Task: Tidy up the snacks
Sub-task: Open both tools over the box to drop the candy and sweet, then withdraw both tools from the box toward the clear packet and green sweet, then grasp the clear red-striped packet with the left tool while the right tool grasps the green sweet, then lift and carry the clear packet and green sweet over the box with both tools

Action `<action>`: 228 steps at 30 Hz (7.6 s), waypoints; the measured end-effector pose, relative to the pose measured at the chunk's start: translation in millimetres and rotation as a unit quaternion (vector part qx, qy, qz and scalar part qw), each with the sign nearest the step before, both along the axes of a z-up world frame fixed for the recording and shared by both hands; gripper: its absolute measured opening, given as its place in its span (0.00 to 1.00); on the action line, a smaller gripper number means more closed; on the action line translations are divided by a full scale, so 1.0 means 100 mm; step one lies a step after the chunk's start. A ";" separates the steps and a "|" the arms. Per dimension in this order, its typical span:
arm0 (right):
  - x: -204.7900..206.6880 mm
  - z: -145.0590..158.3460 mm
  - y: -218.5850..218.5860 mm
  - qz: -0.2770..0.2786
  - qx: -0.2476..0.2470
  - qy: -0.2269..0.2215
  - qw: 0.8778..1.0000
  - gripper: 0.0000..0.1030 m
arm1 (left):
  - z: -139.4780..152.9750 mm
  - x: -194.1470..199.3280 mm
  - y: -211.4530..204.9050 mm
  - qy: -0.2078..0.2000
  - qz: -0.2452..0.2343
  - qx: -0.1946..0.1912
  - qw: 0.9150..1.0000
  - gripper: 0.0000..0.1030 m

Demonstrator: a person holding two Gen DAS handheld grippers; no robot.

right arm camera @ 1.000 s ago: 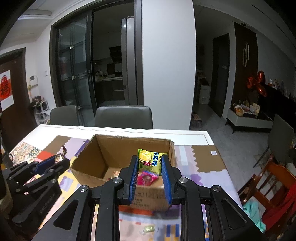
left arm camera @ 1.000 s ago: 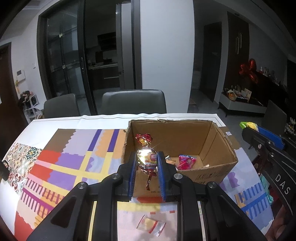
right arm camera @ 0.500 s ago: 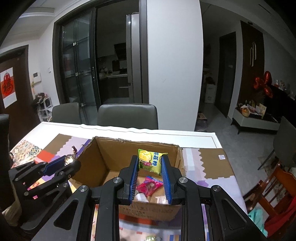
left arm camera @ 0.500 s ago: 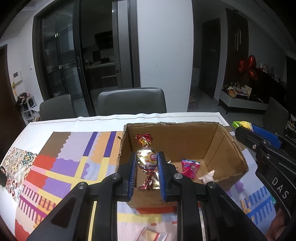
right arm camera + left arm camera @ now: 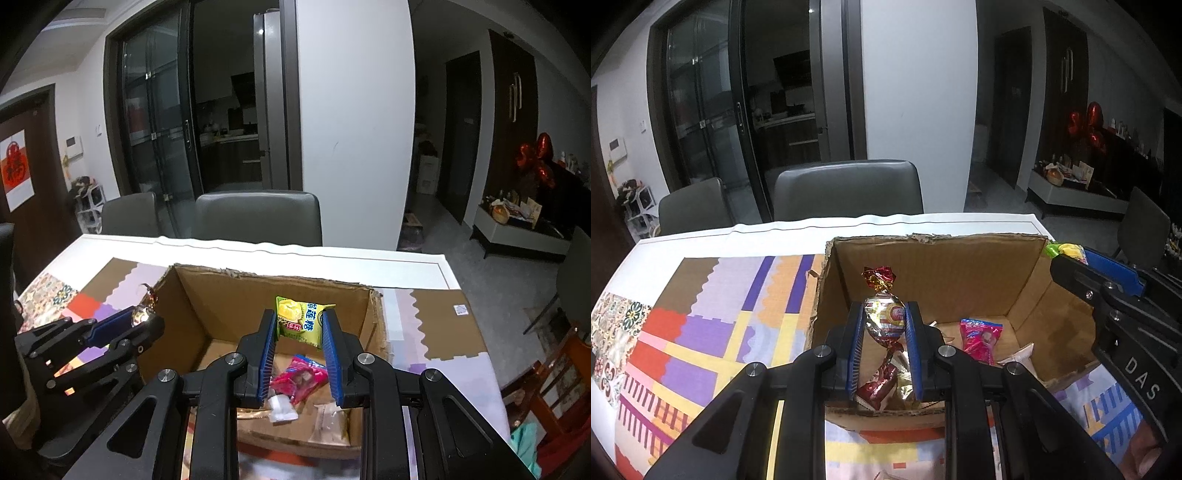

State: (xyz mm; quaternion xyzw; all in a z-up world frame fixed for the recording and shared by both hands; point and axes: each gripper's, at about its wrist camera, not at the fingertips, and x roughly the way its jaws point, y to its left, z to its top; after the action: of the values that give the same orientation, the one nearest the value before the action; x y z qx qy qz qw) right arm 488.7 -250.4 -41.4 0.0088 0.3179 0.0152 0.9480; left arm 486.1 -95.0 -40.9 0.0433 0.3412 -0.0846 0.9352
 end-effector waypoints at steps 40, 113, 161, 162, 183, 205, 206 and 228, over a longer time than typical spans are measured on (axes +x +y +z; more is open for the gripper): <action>-0.46 0.35 -0.04 -0.029 -0.009 -0.038 0.999 0.76 | 0.44 -0.60 0.09 -0.050 0.024 0.002 0.998 0.73; -1.15 -0.61 0.05 -0.005 -0.039 0.033 0.999 0.80 | -0.67 -1.28 0.27 0.024 0.000 0.015 1.000 0.79; -0.82 -1.65 0.03 -0.024 -0.017 0.145 0.989 0.69 | -1.50 -0.97 0.27 0.106 -0.047 -0.001 0.993 0.61; -0.82 -1.65 0.03 -0.024 -0.015 0.145 0.989 0.65 | -1.50 -0.97 0.26 0.105 -0.050 -0.001 0.993 0.58; -0.87 -1.60 0.12 -0.004 -0.008 0.143 0.990 0.30 | -1.46 -1.01 0.22 0.100 -0.053 -0.014 0.993 0.30; -0.89 -1.25 0.15 -0.002 -0.007 0.115 0.993 0.29 | -1.08 -1.13 0.35 0.073 -0.035 -0.028 0.996 0.30; -0.90 -1.23 0.16 -0.001 -0.008 0.113 0.994 0.29 | -1.05 -1.13 0.36 0.071 -0.035 -0.029 0.996 0.30; -1.25 -0.53 0.22 0.003 -0.014 0.055 0.998 0.29 | -0.37 -1.38 0.41 0.014 -0.031 -0.044 0.998 0.30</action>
State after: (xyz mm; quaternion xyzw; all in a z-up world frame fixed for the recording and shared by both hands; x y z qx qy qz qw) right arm 363.4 -227.9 -94.1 -0.0044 0.3700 0.0134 0.9289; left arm 348.6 -53.6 -78.0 0.0119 0.3484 -0.1294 0.9283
